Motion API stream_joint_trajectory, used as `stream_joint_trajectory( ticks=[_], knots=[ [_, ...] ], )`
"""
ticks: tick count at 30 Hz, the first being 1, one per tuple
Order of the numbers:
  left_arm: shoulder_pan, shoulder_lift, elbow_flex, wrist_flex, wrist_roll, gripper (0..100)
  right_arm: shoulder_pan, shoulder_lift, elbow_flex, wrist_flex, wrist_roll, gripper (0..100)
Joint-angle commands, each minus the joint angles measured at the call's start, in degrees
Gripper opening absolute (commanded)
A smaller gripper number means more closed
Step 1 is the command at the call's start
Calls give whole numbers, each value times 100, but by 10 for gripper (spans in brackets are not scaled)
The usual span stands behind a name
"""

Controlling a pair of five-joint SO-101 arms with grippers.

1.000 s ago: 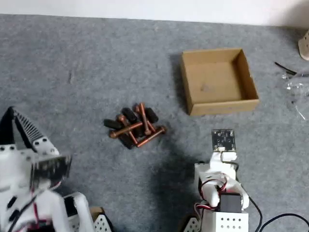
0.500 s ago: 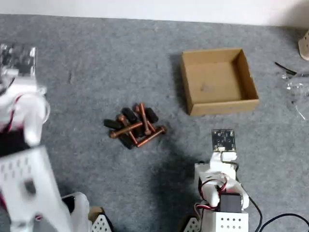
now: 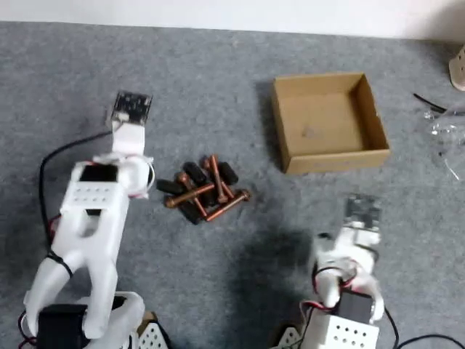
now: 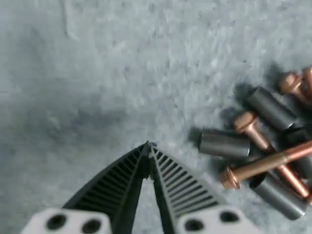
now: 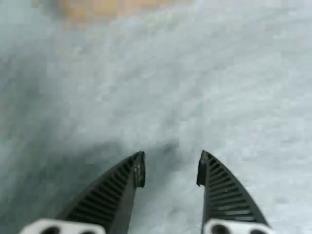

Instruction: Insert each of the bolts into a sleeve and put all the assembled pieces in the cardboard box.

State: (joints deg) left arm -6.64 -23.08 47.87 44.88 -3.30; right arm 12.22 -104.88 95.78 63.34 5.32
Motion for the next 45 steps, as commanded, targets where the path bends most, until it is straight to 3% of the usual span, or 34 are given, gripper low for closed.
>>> stream_joint_trajectory(
  ticks=[1,4,7,11,15,19,31,45],
  knots=[
    [92,-277,391,-413,123,6,980,-13,787,-558,378,166],
    [92,-391,752,-747,123,6,1262,-13,787,-514,1152,166],
    [92,-418,892,-897,123,6,875,-13,716,-268,1345,166],
    [92,-418,901,-897,123,6,13,40,4,-303,958,166],
    [92,-418,901,-897,123,6,-1393,426,-980,-295,229,166],
    [92,-418,901,-897,123,6,-2703,1886,-1657,-734,211,166],
    [-268,-382,910,-1099,132,6,-3855,7723,-6070,-954,237,166],
    [-286,-382,919,-1169,316,7,-5305,10378,-8171,-980,229,166]
  ],
)
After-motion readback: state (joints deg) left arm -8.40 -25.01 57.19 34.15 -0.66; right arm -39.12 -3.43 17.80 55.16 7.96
